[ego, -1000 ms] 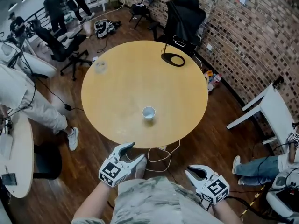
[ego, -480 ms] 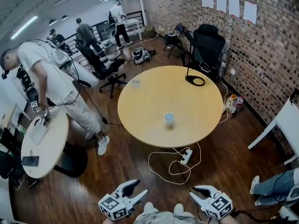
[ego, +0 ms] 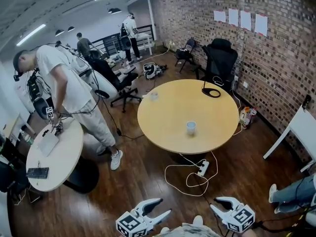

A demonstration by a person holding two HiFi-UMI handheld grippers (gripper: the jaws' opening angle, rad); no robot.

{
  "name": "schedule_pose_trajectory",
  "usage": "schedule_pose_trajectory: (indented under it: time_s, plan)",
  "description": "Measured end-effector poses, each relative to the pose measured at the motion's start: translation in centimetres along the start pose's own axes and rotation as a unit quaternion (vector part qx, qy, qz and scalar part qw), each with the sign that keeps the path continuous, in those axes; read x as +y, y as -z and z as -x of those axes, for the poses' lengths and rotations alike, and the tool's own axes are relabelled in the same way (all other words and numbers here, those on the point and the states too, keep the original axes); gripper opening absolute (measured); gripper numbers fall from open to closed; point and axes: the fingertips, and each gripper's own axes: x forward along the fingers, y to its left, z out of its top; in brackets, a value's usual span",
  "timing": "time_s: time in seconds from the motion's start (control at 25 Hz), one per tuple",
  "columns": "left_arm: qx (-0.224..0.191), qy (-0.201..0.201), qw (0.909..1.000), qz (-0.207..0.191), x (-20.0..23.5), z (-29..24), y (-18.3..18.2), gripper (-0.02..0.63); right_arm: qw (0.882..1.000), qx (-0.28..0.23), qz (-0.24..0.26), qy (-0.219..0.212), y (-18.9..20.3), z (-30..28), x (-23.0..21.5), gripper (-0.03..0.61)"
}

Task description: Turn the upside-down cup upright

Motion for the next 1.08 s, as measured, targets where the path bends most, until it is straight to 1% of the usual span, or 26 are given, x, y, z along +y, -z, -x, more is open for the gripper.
schedule_pose_trajectory:
  time_s: [0.08,0.16,0.32,0.52,0.6,0.68,0.8,0.92,1.08]
  plan:
    - [0.007,0.005,0.9999,-0.006,-0.2,1.9,0.6,0.232,1.000,-0.006,0.002,0.004,-0.6,-0.5,2.5,0.100]
    - [0.004,0.019,0.9998,0.002,-0.4,3.6,1.1,0.227,1.000,-0.011,-0.001,0.012,-0.8,-0.9,4.9,0.098]
    - [-0.005,0.043,0.9991,0.003,-0.3,5.0,2.1,0.215,1.000,-0.016,-0.008,0.023,-0.2,-1.8,8.7,0.094]
    - [0.010,0.073,0.9971,-0.019,-1.3,6.0,3.2,0.213,0.999,-0.005,-0.014,0.028,-0.1,-2.3,12.5,0.084]
    - [0.020,0.082,0.9962,-0.024,-1.2,6.0,3.9,0.210,0.999,0.001,-0.011,0.032,-0.2,-2.7,13.4,0.084]
    - [0.032,0.090,0.9953,-0.020,-1.2,5.8,4.2,0.207,0.999,0.007,-0.011,0.032,-0.1,-2.9,14.0,0.084]
    - [0.046,0.093,0.9944,-0.019,-2.3,5.4,4.5,0.206,1.000,0.016,-0.008,0.024,0.0,-2.4,14.8,0.083]
    - [0.046,0.086,0.9951,-0.020,-3.1,5.6,4.4,0.201,1.000,0.015,-0.004,0.013,0.0,-2.1,15.2,0.081]
    - [0.035,0.075,0.9965,-0.014,-3.8,4.7,4.0,0.201,1.000,0.009,0.010,0.003,-0.3,-0.9,14.3,0.080]
